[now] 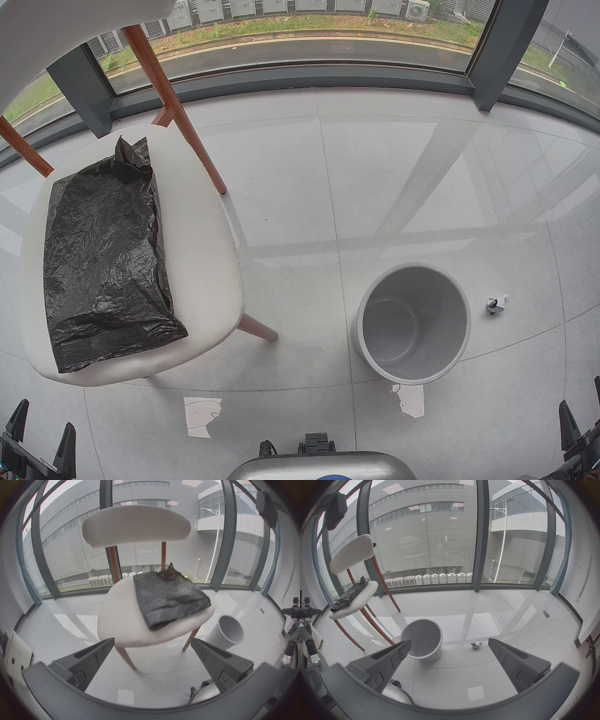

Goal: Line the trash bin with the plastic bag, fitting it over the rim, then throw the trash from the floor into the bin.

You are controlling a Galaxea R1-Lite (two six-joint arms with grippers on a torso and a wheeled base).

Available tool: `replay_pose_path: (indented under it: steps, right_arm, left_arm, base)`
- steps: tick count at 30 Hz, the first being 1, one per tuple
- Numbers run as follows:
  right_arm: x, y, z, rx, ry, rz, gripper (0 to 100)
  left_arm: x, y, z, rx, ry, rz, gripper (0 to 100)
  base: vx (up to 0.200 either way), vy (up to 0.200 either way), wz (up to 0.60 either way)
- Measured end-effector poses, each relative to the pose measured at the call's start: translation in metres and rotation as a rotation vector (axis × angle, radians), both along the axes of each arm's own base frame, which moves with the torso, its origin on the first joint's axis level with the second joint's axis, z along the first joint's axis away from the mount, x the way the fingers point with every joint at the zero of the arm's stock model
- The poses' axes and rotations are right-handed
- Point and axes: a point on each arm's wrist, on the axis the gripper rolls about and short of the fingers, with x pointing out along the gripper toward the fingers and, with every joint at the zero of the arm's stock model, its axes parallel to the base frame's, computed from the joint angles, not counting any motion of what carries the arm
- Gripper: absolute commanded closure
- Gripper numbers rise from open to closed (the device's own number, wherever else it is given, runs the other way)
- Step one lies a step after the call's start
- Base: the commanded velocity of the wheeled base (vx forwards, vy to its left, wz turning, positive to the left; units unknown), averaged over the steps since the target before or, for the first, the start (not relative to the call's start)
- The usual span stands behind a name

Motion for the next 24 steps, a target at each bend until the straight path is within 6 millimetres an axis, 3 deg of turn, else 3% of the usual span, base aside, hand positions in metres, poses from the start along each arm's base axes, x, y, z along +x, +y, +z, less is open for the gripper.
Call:
replay_pose_path:
  steps: [8, 14, 24]
  right_arm:
    - [0.000, 0.000, 0.000, 0.000, 0.000, 0.002, 0]
    - [0.000, 0.000, 0.000, 0.002, 0.000, 0.004, 0]
    - [0.000, 0.000, 0.000, 0.005, 0.000, 0.006, 0]
  left_arm:
    - [-0.009, -0.001, 0.041, -0.070, -0.123, -0.084, 0]
    - [-0.009, -0.001, 0.046, -0.405, -0.009, -0.074, 0]
    - [-0.021, -0.001, 0.050, -1.016, 0.290, 0.113, 0]
  base:
    - [0.000, 0.000, 0.00]
    - [0.000, 0.000, 0.00]
    - [0.000, 0.000, 0.00]
